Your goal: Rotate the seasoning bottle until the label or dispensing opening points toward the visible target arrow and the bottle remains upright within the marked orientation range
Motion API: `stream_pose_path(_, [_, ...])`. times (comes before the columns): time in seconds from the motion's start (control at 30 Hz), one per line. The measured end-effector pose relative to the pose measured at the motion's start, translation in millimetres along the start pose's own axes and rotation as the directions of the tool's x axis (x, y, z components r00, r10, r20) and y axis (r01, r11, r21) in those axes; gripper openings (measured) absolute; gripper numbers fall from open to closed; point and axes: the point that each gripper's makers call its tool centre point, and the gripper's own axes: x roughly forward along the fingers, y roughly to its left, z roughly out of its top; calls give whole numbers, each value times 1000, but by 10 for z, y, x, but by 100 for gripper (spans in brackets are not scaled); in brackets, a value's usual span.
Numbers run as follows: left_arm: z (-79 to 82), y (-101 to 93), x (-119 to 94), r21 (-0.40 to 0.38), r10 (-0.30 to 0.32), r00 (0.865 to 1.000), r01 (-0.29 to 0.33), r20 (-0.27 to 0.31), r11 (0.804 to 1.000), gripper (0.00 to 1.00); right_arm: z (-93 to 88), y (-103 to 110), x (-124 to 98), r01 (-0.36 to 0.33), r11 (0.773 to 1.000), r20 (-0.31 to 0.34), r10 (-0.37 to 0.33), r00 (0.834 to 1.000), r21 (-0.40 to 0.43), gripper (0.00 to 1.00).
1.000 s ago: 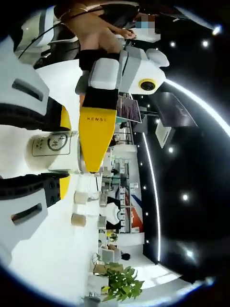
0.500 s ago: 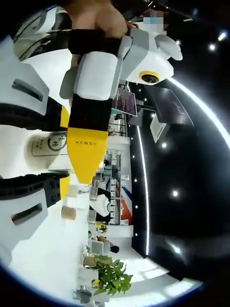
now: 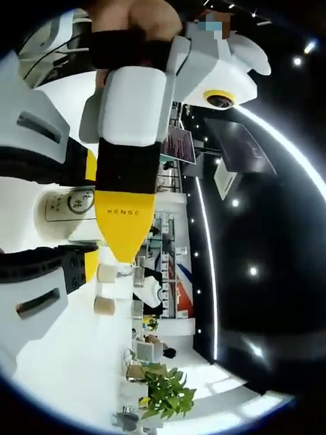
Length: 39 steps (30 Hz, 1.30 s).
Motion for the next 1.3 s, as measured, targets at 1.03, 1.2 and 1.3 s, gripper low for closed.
stream_pose_path(1.03, [-40,22,73,13,-37,999,37,30,999,36,-59,-64,-29,-19,1000,-41,19,999,10,34])
stream_pose_path(1.2, [7,146,63,23,-17,999,16,41,1000,36,-73,-49,-43,-31,999,-50,32,998,25,37])
stream_pose_path(1.3, [34,229,50,23,-2,999,1,47,1000,36,-99,-48,-51,-35,999,-60,37,998,33,40])
